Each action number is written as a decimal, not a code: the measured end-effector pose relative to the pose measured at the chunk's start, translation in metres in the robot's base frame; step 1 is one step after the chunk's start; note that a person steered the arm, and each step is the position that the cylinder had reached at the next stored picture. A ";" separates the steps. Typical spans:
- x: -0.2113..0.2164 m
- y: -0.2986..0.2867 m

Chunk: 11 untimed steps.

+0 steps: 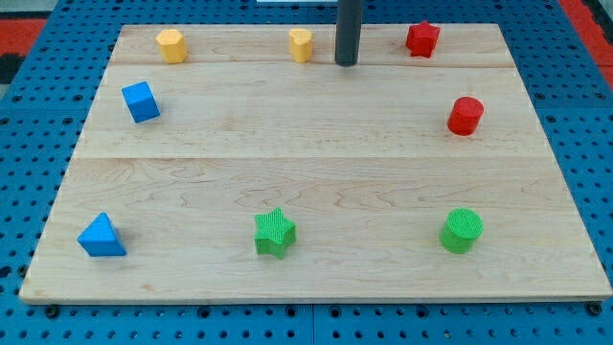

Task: Move the red star diagonally to the green star

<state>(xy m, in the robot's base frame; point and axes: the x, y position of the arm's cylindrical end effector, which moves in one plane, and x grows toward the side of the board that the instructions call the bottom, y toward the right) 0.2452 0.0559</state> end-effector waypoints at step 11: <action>0.033 0.168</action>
